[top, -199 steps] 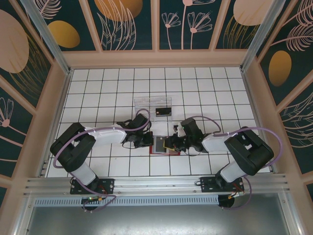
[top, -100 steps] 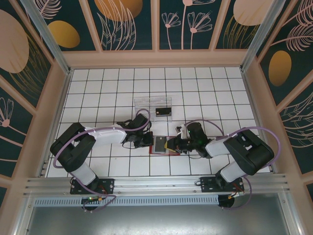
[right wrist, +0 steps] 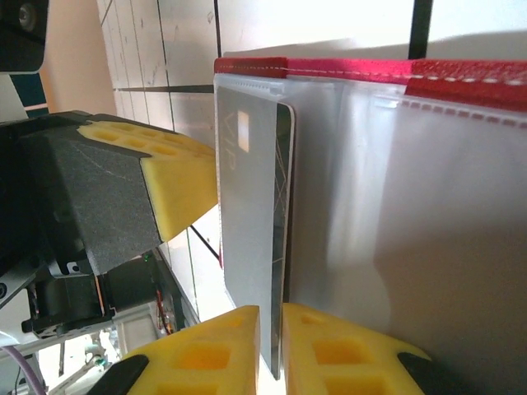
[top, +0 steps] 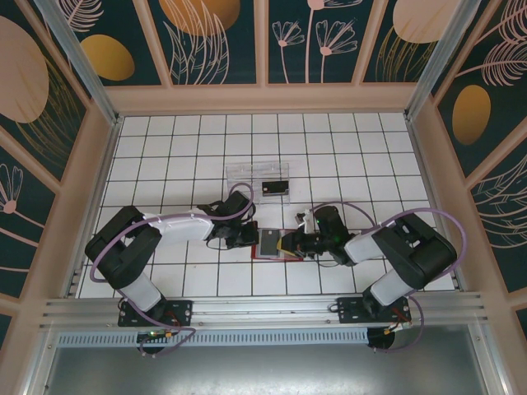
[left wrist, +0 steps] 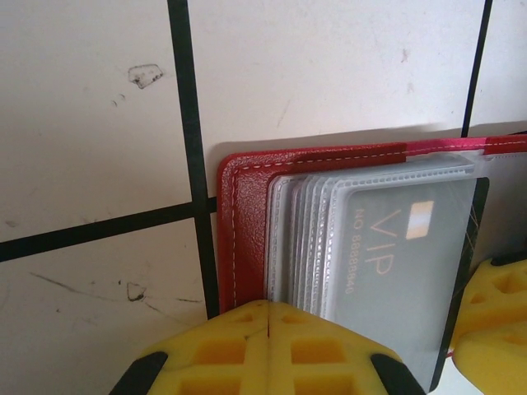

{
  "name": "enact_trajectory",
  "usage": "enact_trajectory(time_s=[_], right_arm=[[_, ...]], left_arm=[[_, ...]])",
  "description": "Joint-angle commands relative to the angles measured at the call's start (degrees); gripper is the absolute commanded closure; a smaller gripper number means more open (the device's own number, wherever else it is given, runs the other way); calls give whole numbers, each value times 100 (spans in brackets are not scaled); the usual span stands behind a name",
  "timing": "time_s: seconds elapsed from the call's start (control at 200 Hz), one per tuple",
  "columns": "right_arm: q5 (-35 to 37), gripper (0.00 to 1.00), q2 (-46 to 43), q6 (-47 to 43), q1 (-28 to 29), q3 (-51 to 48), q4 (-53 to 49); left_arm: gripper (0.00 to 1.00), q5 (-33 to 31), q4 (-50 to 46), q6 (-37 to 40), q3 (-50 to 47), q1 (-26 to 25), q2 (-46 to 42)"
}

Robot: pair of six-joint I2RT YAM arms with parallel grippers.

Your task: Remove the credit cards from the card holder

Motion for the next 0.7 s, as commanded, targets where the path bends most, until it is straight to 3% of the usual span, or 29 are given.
enact_trajectory(time_s=[0.0, 0.355, 0.696], right_arm=[[-70, 86, -5, 58, -44, -66, 275], [43, 96, -455, -96, -213, -132, -170], [14, 96, -691, -623, -376, -35, -1230]], left_arm=[[99, -128, -332, 28, 21, -52, 166], [99, -138, -341, 19, 24, -65, 188], [99, -137, -358, 39, 47, -69, 233]])
